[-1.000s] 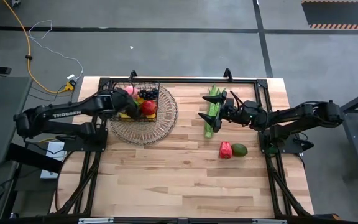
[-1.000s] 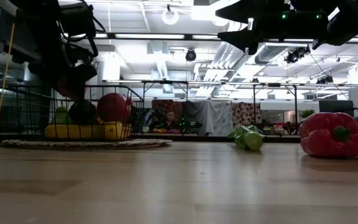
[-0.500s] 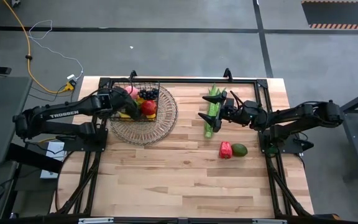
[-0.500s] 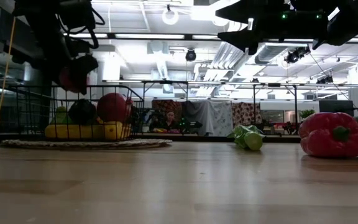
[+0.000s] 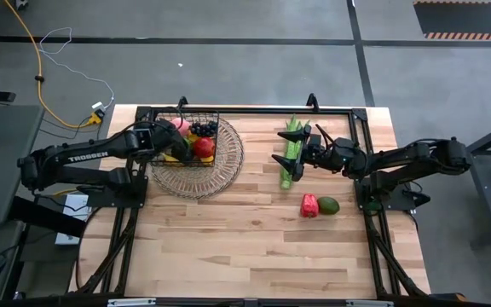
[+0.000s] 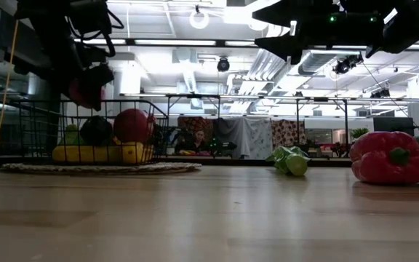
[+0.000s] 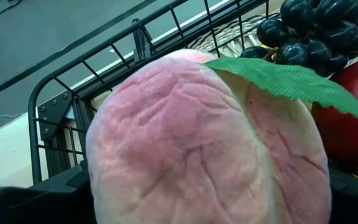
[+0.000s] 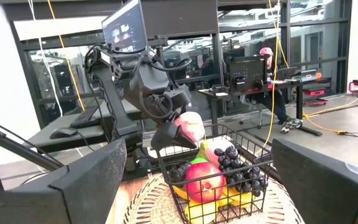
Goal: Build produce basket
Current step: Put the pink peach into the black wire basket
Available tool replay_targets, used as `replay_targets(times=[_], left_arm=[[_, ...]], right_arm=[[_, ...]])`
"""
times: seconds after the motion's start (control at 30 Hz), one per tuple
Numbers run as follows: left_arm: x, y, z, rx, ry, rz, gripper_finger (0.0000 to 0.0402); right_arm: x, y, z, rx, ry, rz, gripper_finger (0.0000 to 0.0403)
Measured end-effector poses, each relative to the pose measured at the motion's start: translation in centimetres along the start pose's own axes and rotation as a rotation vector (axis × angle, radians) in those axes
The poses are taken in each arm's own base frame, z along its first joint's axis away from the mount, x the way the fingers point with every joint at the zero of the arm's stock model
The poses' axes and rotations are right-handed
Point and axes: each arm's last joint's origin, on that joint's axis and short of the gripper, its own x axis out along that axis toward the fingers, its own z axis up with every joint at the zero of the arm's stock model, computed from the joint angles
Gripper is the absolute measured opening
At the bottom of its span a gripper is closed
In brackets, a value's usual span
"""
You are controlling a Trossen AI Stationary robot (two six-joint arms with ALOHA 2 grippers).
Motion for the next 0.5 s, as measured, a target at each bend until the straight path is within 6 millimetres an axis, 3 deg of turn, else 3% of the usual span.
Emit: replay_targets(times=[0.5], left_arm=[[-0.06,-0.31,0.16,-0.005,-0.030,-0.001,0.0321]], right_arm=[[0.00,0.00,0.00,0.000,0.000,0.000,0.0390]])
